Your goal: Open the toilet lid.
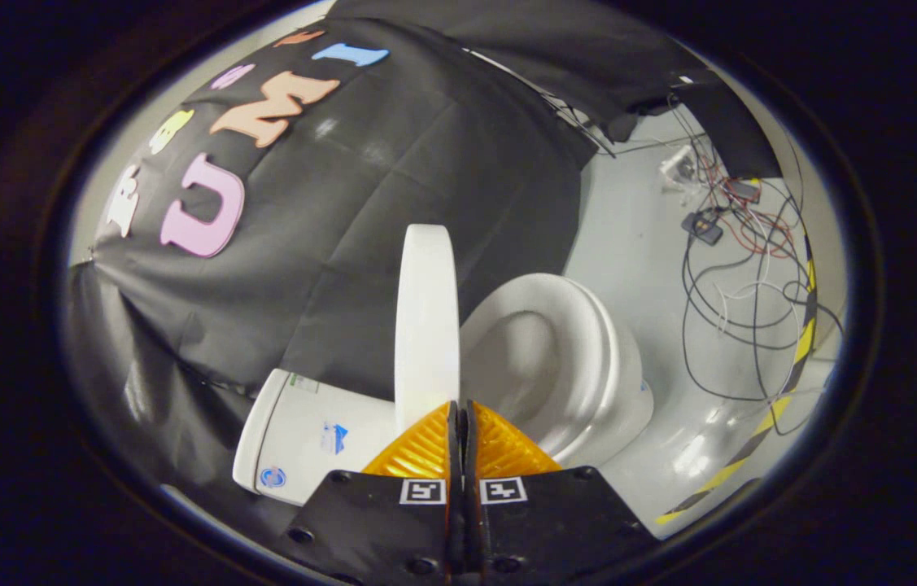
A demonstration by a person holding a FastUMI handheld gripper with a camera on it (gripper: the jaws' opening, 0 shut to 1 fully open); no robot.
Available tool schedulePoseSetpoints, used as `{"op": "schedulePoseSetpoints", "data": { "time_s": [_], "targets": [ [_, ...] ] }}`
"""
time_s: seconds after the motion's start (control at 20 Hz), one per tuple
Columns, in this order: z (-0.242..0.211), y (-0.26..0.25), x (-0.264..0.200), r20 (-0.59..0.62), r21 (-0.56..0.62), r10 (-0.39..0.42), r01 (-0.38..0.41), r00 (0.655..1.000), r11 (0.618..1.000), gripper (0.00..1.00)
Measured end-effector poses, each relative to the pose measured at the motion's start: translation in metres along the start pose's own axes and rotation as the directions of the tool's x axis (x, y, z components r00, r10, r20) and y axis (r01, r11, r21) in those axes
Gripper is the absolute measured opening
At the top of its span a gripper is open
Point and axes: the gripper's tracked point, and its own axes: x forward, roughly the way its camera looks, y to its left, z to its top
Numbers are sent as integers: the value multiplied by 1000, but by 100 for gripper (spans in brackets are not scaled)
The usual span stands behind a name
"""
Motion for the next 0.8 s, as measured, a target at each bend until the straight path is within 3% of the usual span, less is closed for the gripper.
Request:
{"op": "schedulePoseSetpoints", "data": {
  "time_s": [0.35, 0.8],
  "targets": [
    [3, 53, -11, 23, -168, 36, -32, 999, 985, 1],
    [0, 106, -16, 35, -300, 73, -59, 997, 952, 3]
  ]
}}
